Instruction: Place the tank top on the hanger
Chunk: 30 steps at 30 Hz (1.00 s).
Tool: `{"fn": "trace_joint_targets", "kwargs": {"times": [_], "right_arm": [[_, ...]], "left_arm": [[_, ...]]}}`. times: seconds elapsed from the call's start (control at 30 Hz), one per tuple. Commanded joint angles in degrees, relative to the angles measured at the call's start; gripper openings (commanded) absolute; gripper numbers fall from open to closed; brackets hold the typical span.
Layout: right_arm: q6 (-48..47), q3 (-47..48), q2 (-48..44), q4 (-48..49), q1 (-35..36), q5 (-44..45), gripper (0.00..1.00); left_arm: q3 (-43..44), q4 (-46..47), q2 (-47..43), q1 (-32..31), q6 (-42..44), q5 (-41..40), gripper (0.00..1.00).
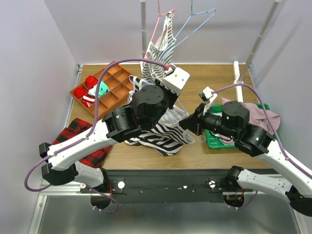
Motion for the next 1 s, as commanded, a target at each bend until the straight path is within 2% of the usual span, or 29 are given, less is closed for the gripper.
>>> {"fn": "trace_joint_targets", "kwargs": {"times": [0.0, 0.03, 0.17, 0.37, 0.6, 0.77, 0.87, 0.9, 0.97], "right_arm": [[0.64, -1.57, -1.39, 2.18, 0.21, 0.72, 0.01], [0.82, -1.92, -1.57, 2.53, 0.21, 0.81, 0.01], [1.34, -3.94, -3.15, 4.02, 0.21, 1.60, 0.01], [2.31, -5.97, -6.75, 4.55, 0.21, 3.00, 0.01], [5.30, -10.62, -12.72, 5.69, 0.21, 7.04, 0.01], [8.72, -12.91, -17.30, 5.26, 0.21, 11.96, 0.01], [12.75, -10.03, -18.71, 1.68, 0.12, 18.98, 0.01], [14.25, -9.06, -18.79, 0.09, 0.21, 25.18, 0.01], [17.24, -7.12, -18.97, -3.25, 0.12, 30.14, 0.01]], "left_arm": [[-1.19, 3.80, -1.93, -0.09, -2.11, 0.50, 0.10], [-1.37, 4.24, -2.02, -0.09, -2.37, 0.41, 0.16], [-1.99, 4.16, -2.55, 0.00, -2.55, -0.38, 0.57], [-4.44, 4.07, -5.53, -0.09, -2.55, -0.56, 0.97], [-9.89, 5.65, -10.45, -0.09, -4.13, -0.64, 0.99], [-14.11, 10.74, -16.69, -0.09, -5.45, 0.15, 0.99], [-15.61, 11.80, -19.15, -0.09, -7.12, 0.41, 0.96], [-15.87, 11.80, -19.59, -0.09, -7.47, 0.41, 0.95], [-16.05, 11.45, -20.47, -0.09, -7.91, 0.50, 0.94]]}}
